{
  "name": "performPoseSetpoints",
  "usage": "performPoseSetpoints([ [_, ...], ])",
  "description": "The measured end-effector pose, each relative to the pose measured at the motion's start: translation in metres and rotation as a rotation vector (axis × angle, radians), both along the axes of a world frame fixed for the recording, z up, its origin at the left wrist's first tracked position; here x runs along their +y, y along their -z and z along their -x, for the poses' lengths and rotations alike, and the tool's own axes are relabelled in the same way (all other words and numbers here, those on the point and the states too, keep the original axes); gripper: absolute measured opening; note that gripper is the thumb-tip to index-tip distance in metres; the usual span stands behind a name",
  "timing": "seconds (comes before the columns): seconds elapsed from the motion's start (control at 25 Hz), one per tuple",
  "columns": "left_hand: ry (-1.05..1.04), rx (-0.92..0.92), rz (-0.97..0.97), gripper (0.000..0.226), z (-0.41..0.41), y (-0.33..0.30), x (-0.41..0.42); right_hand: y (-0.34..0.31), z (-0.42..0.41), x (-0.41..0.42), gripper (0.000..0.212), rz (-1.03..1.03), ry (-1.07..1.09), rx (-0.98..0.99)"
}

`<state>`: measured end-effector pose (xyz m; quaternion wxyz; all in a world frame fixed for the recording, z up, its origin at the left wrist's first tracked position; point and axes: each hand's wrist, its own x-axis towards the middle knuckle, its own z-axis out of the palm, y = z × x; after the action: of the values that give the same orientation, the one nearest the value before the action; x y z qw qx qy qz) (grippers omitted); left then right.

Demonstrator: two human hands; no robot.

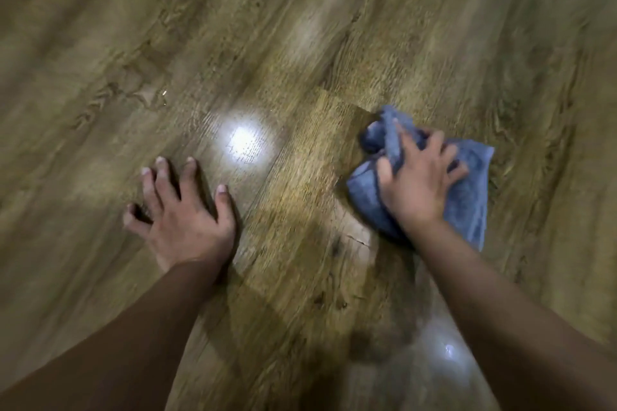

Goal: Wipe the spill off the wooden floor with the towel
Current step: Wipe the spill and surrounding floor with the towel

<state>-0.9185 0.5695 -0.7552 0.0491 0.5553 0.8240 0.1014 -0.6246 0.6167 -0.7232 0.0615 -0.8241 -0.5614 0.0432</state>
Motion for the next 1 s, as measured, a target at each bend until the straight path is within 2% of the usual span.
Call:
performPoseSetpoints([
  [0.08, 0.003, -0.002, 0.013, 0.062, -0.001, -0.001, 0.002, 0.000, -0.024, 0.028, 0.058, -0.007, 0.132, -0.006],
  [0.16, 0.004, 0.001, 0.027, 0.063, -0.001, -0.001, 0.002, 0.000, -0.018, 0.033, 0.058, -0.004, 0.165, -0.019],
  [0.4, 0.003, 0.004, 0.015, 0.062, 0.002, 0.002, 0.001, -0.003, 0.085, -0.070, 0.066, 0.003, -0.235, 0.029],
  [0.56, 0.006, 0.042, 0.037, 0.064, 0.001, 0.001, 0.004, 0.000, 0.132, -0.125, 0.072, 0.036, -0.292, 0.022],
  [0.68, 0.003, 0.045, 0.127, 0.069, 0.002, -0.002, 0.004, 0.002, 0.159, -0.169, 0.077, 0.065, -0.376, -0.021],
  [0.8, 0.051, -0.071, 0.251, 0.073, 0.006, -0.008, 0.011, -0.002, 0.172, -0.190, 0.072, 0.071, -0.431, -0.002],
  [0.88, 0.145, -0.197, 0.362, 0.079, 0.033, -0.019, 0.020, -0.004, 0.169, -0.189, 0.070, 0.068, -0.419, 0.004],
  [0.92, 0.172, -0.196, 0.412, 0.085, 0.059, -0.025, 0.020, -0.006, 0.167, -0.187, 0.069, 0.064, -0.410, 0.016],
  [1.0, 0.056, -0.181, 0.515, 0.112, 0.121, -0.036, 0.005, -0.005, 0.167, -0.184, 0.069, 0.047, -0.396, 0.022],
])
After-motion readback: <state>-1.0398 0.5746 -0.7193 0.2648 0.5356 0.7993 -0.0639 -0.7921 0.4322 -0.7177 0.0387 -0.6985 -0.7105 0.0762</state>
